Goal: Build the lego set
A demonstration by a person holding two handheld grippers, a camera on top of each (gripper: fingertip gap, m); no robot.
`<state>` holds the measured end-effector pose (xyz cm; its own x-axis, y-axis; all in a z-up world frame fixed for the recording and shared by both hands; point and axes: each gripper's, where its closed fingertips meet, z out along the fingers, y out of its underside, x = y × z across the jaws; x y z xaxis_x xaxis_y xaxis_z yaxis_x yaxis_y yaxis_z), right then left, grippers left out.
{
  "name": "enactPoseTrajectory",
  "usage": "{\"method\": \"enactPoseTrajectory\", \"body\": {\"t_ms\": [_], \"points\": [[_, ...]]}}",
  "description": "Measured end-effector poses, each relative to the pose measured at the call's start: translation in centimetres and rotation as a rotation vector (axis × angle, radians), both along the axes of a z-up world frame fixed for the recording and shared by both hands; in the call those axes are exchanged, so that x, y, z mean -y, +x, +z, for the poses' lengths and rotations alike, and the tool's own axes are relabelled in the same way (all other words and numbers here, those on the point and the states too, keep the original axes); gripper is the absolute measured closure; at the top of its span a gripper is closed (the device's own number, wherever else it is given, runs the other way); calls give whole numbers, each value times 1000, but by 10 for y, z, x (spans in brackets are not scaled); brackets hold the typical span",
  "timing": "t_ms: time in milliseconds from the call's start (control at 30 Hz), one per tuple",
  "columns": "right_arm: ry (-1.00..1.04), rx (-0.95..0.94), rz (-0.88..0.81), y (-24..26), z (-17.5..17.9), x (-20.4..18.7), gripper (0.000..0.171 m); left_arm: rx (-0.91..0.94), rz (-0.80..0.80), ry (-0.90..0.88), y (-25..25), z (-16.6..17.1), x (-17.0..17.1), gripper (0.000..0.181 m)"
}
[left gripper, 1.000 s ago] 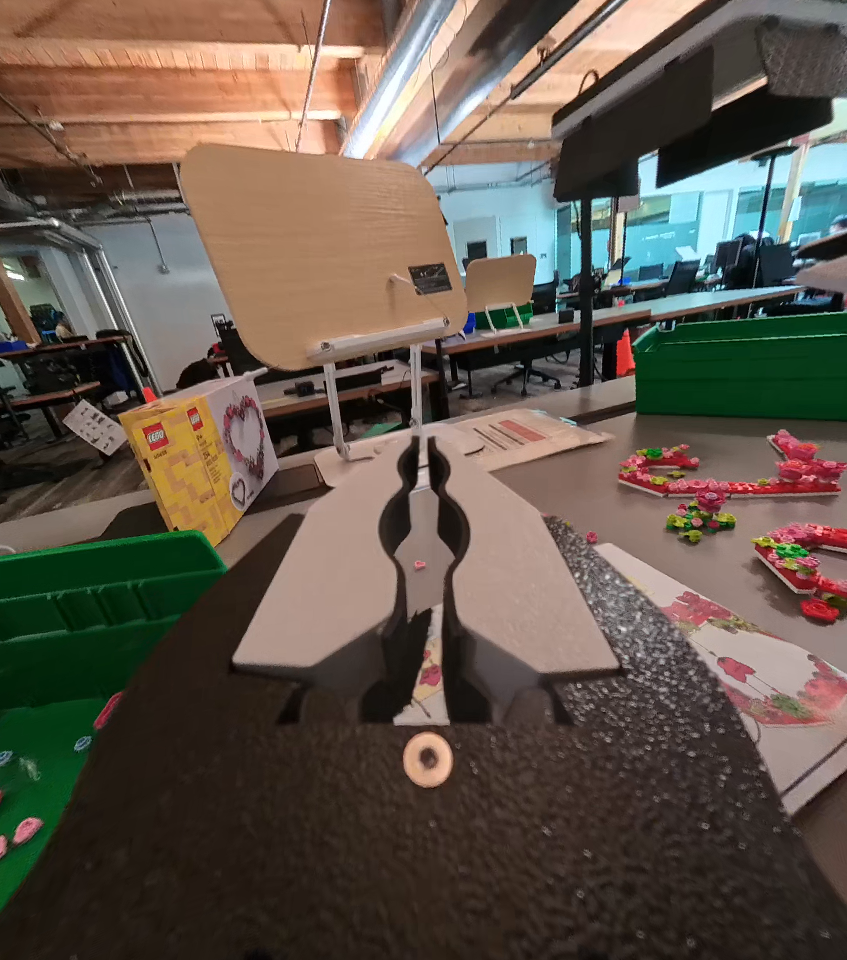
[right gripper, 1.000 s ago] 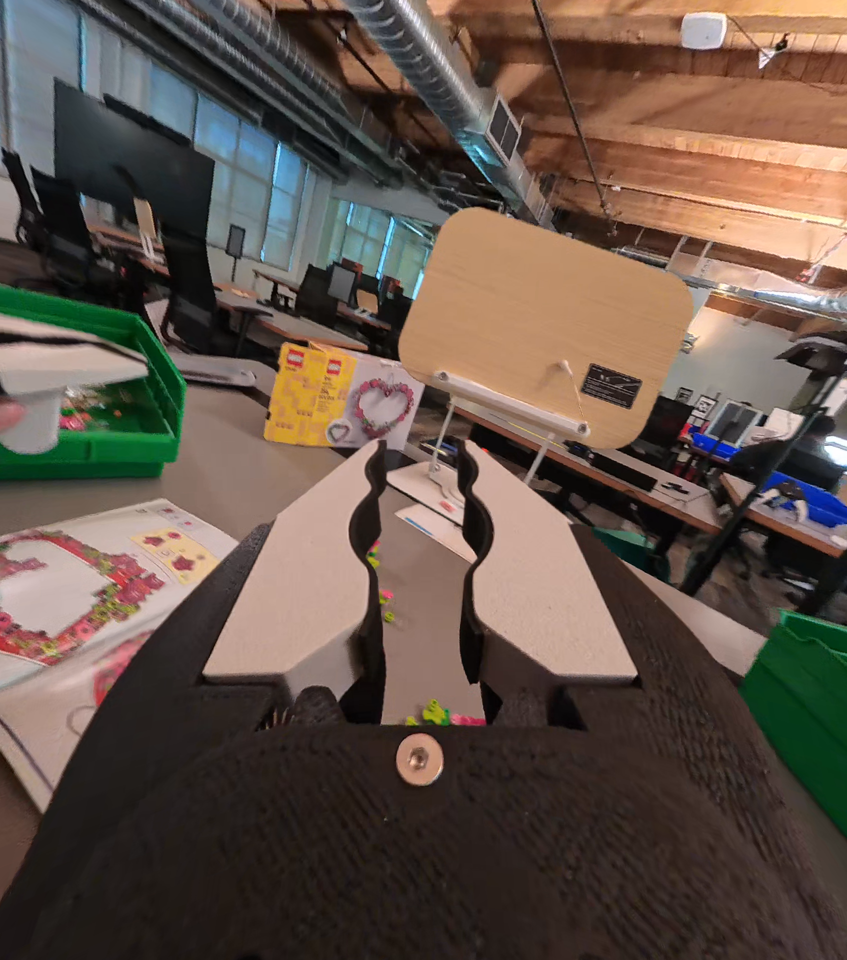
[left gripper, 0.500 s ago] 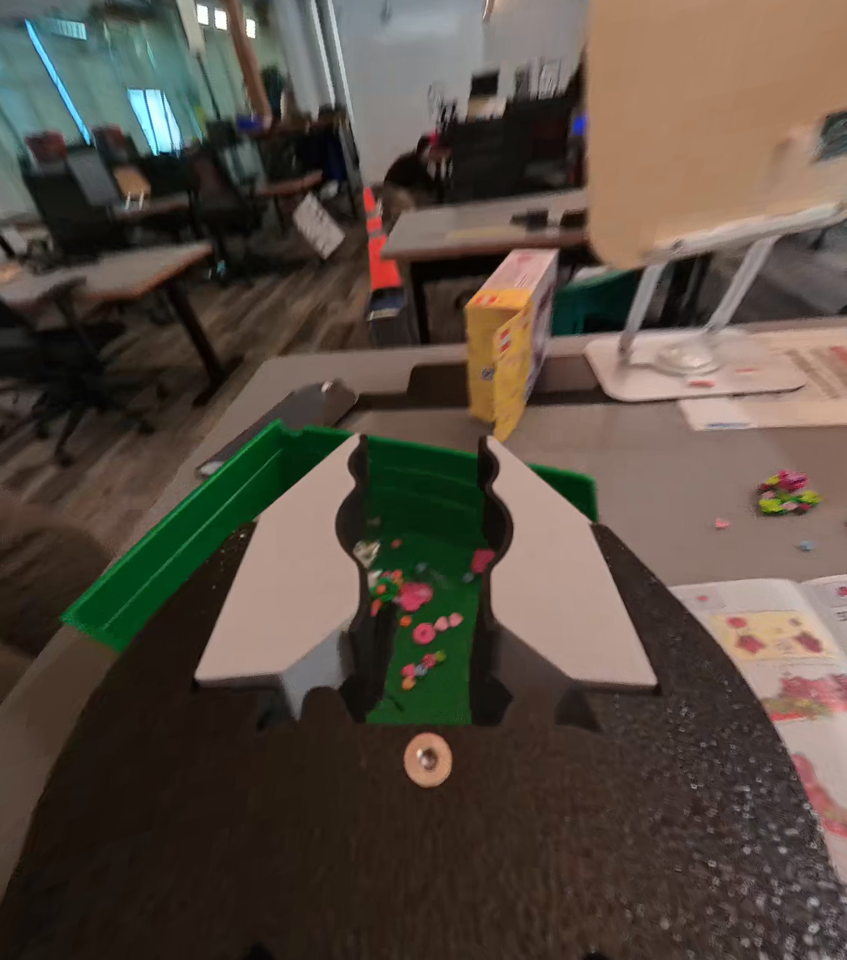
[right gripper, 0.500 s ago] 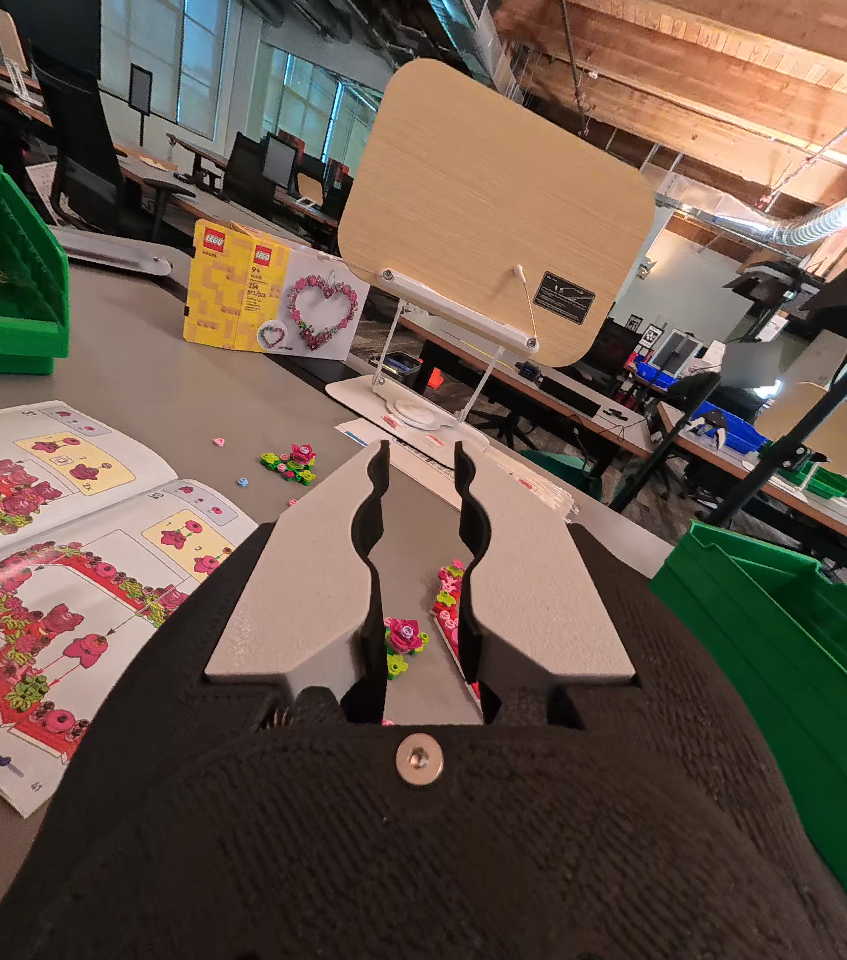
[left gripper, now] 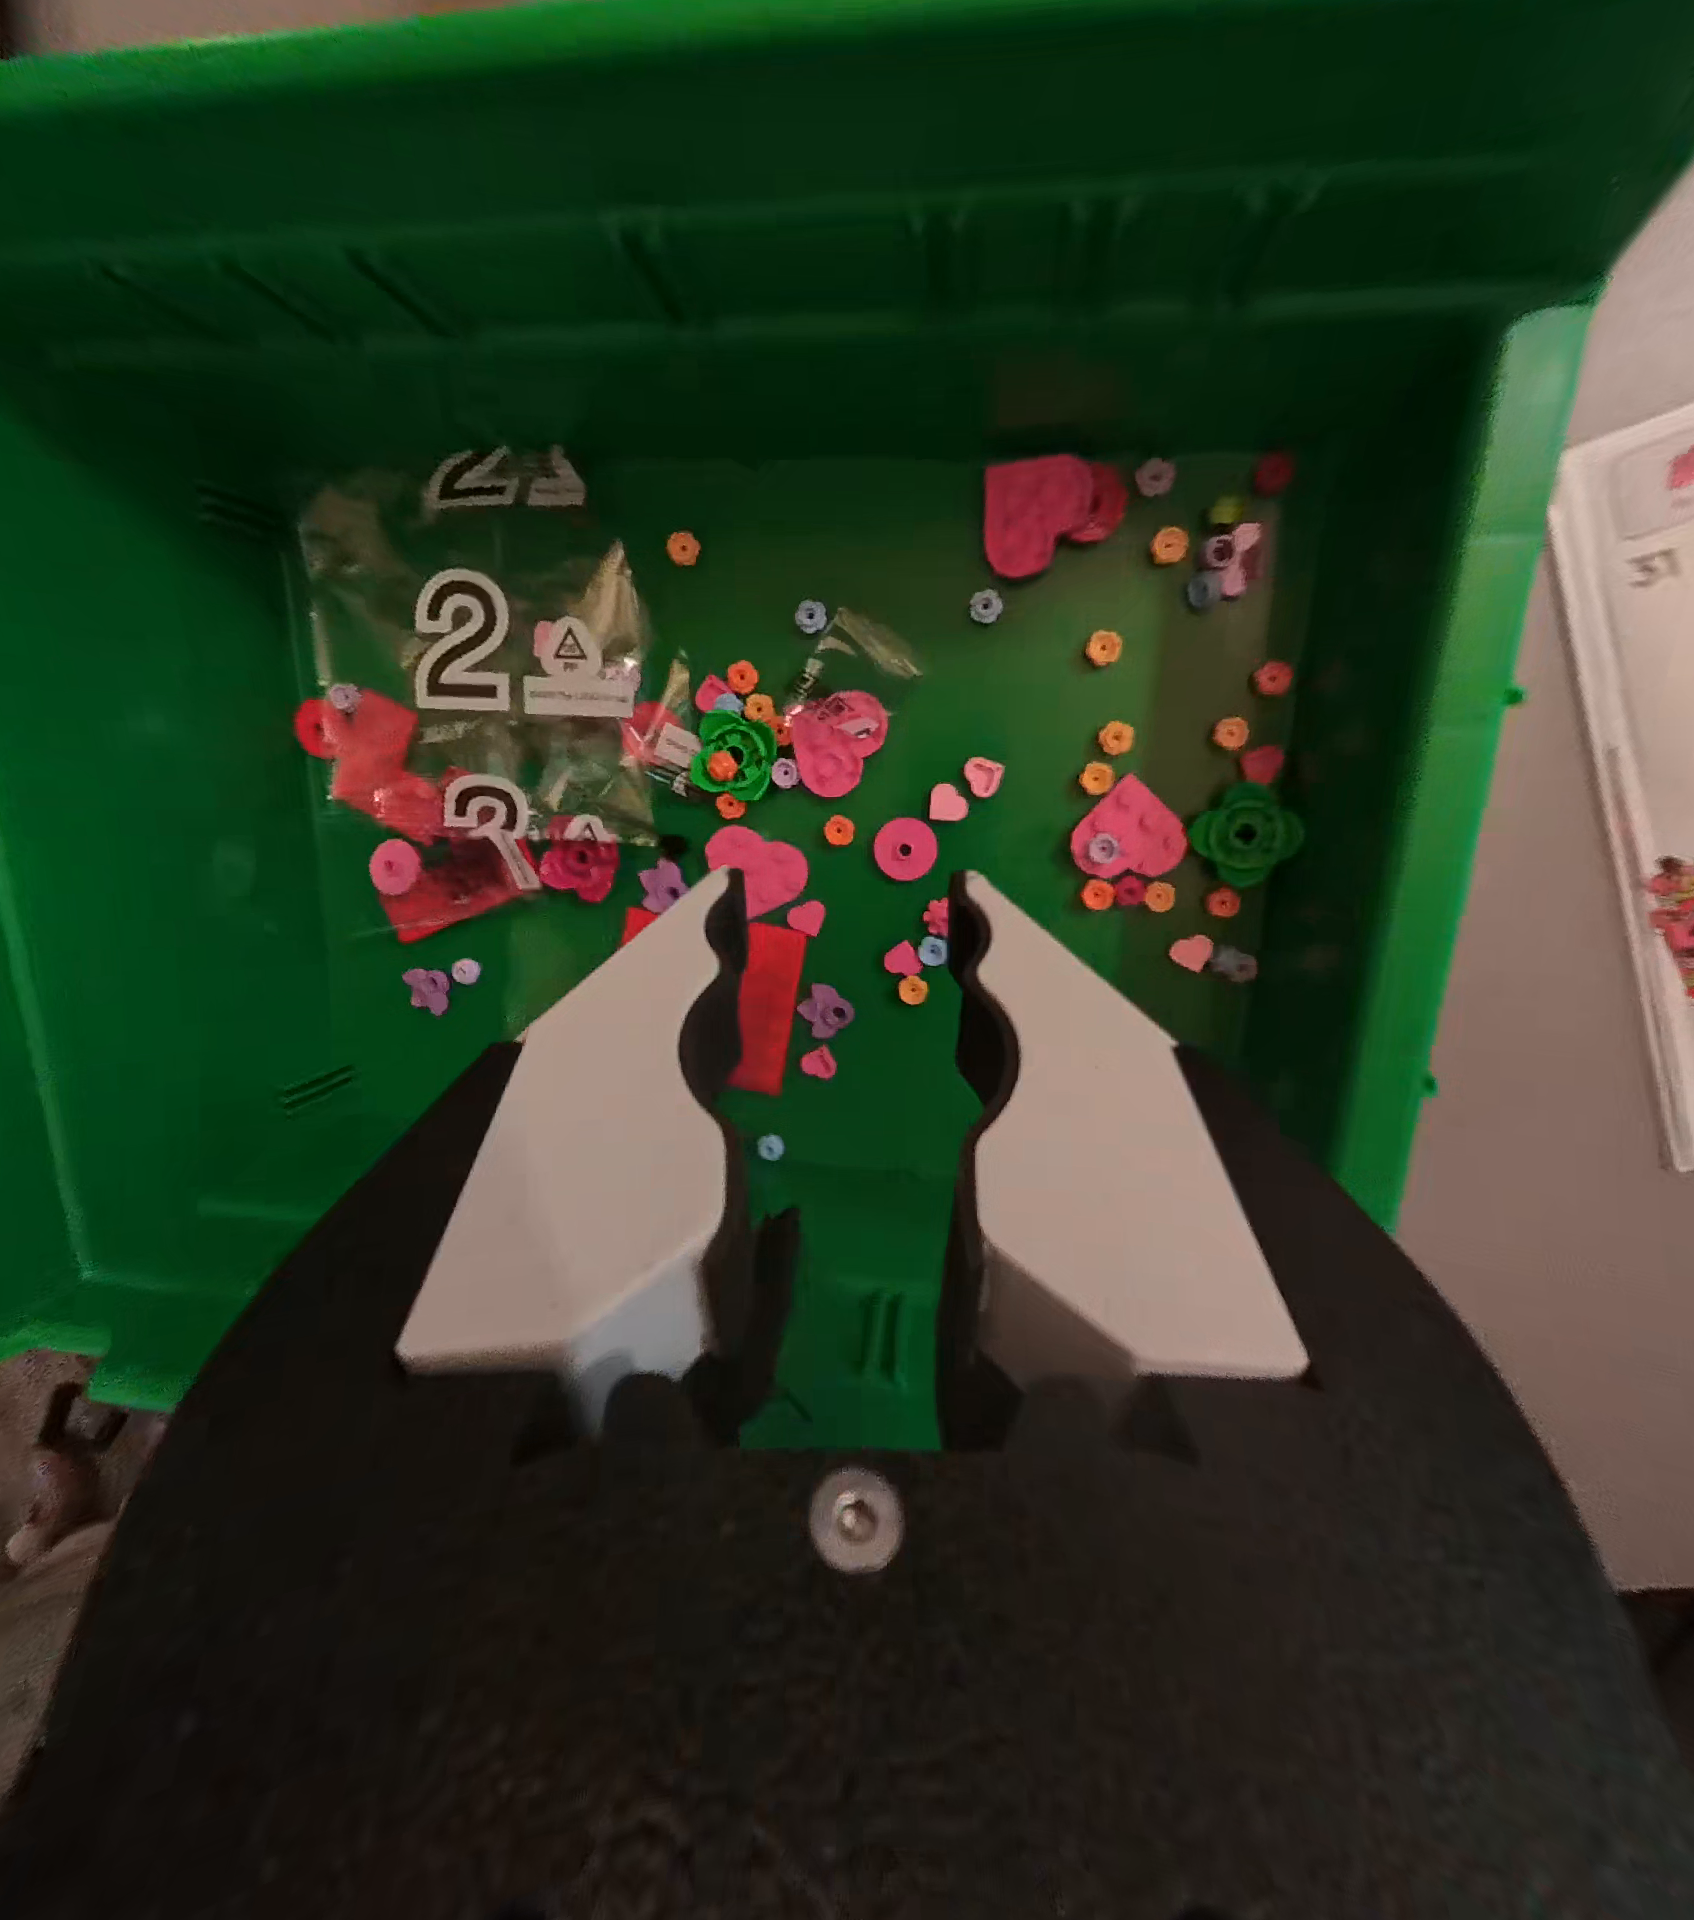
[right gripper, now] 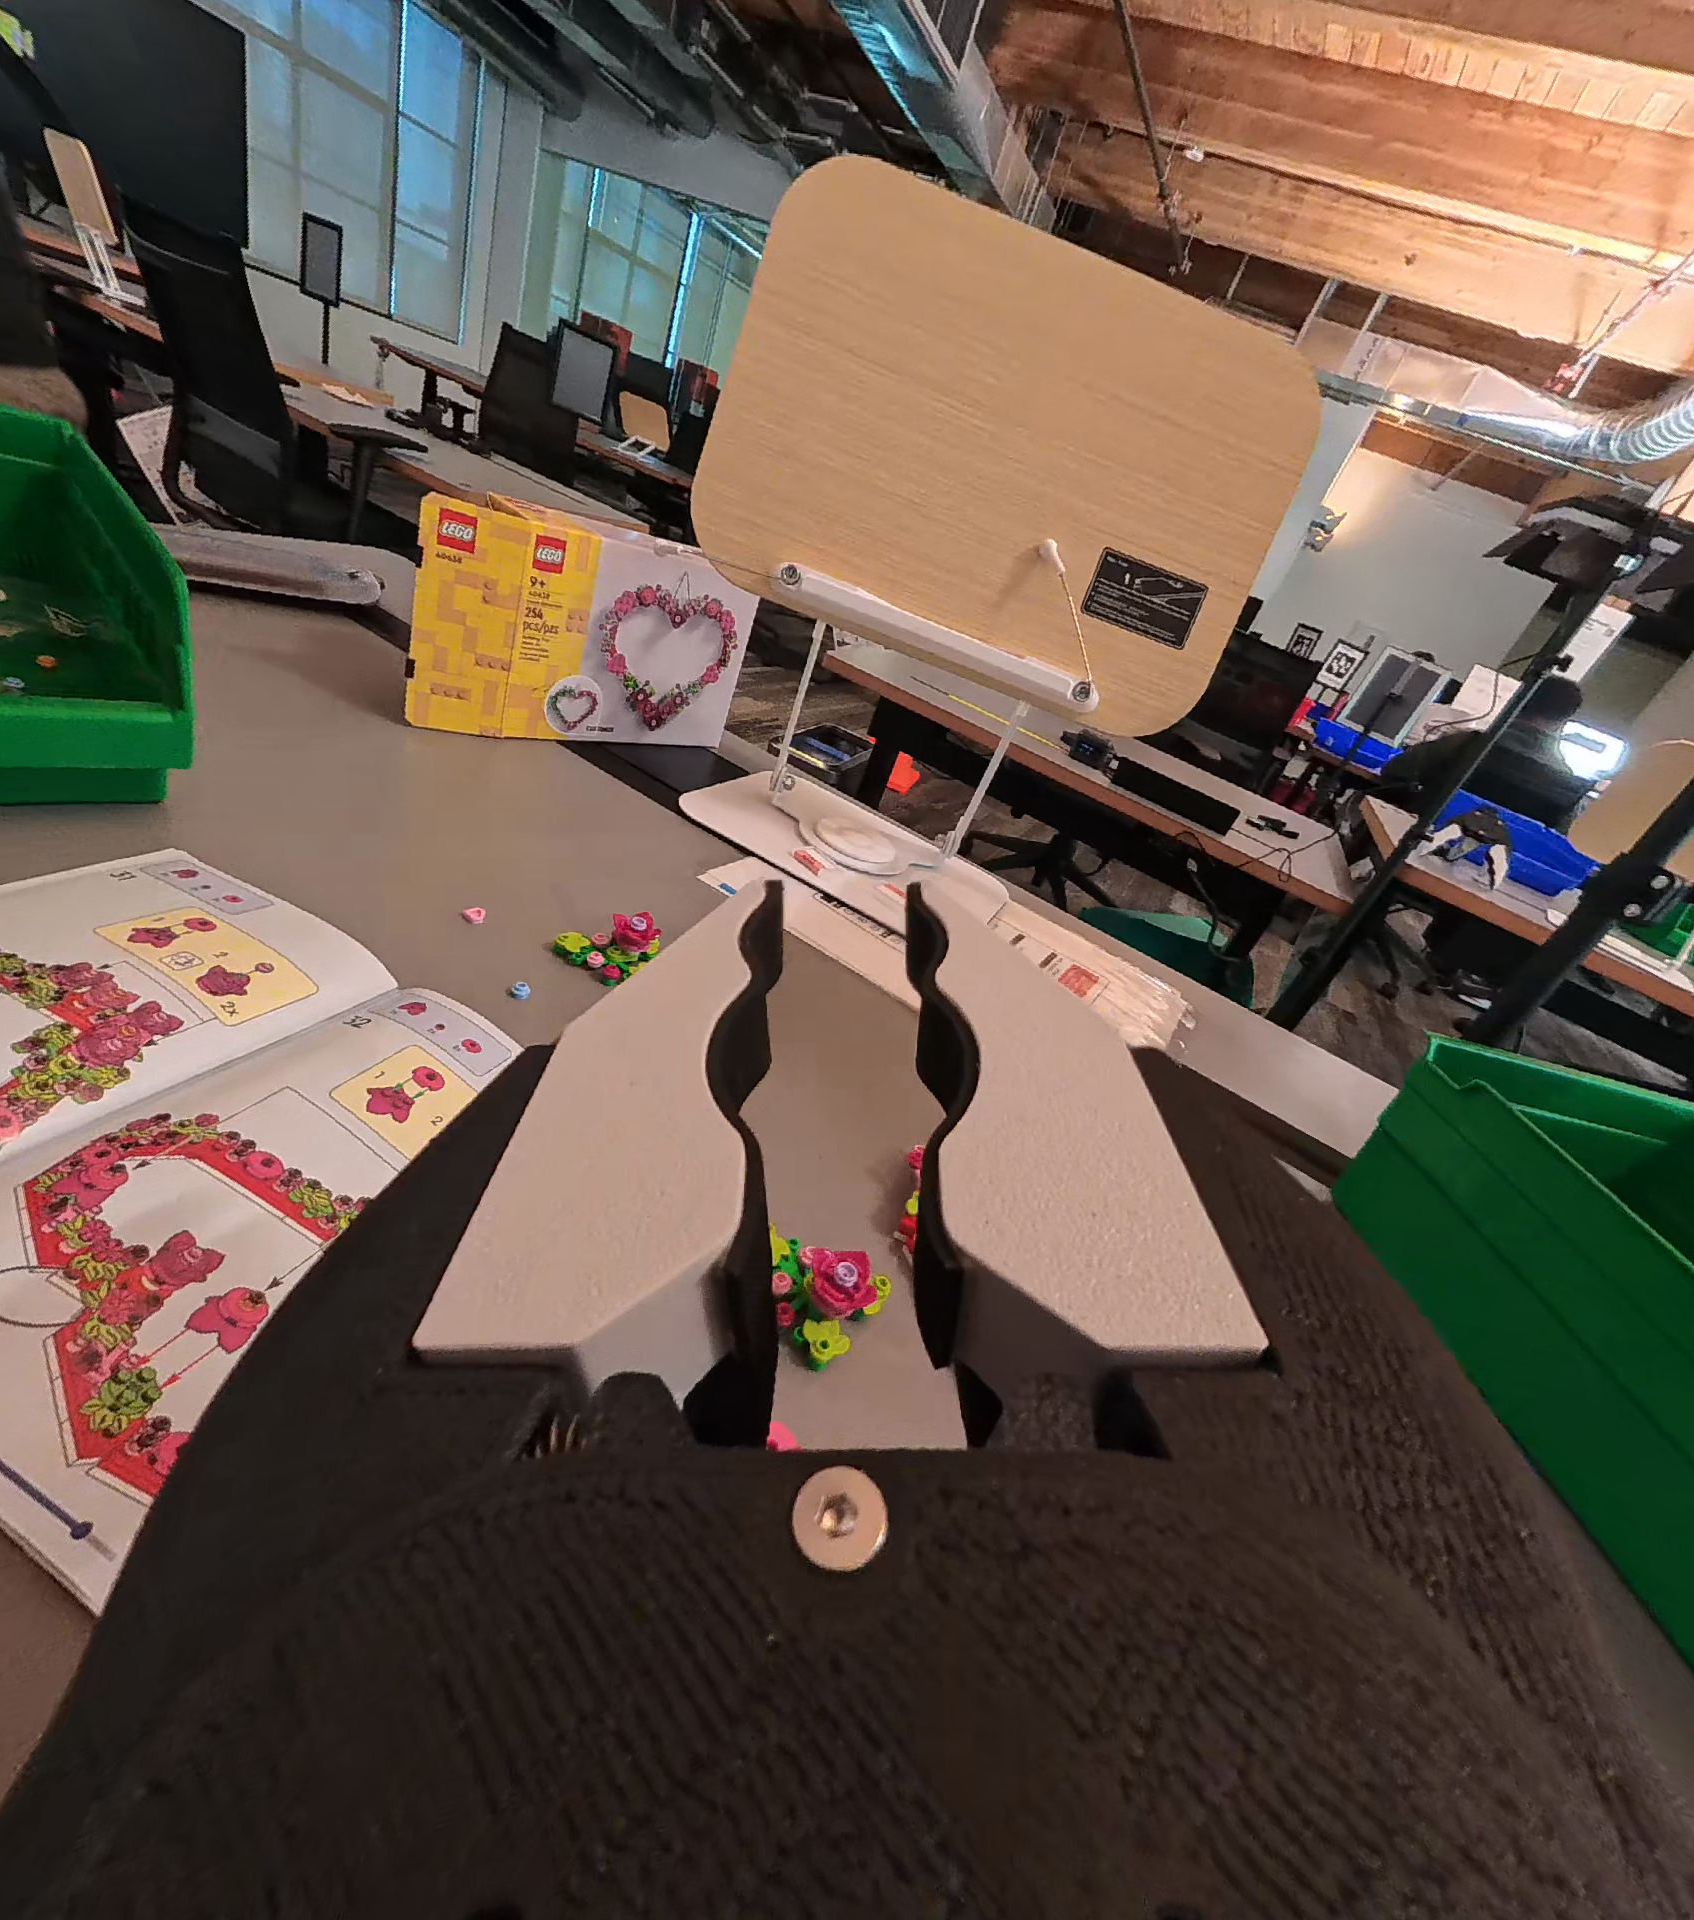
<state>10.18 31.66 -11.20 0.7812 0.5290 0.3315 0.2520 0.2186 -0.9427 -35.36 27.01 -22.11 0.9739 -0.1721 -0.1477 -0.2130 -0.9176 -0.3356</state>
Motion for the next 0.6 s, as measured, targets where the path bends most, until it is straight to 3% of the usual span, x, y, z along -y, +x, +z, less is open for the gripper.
{"method": "enactPoseTrajectory", "body": {"t_ms": [267,600], "points": [[-15,-1,8,-2,-3,-1,149,13,122,-203,-32,-37,0,148],[-35,21,21,-8,-9,-1,149,76,140,-243,-30,-58,1,159]]}}
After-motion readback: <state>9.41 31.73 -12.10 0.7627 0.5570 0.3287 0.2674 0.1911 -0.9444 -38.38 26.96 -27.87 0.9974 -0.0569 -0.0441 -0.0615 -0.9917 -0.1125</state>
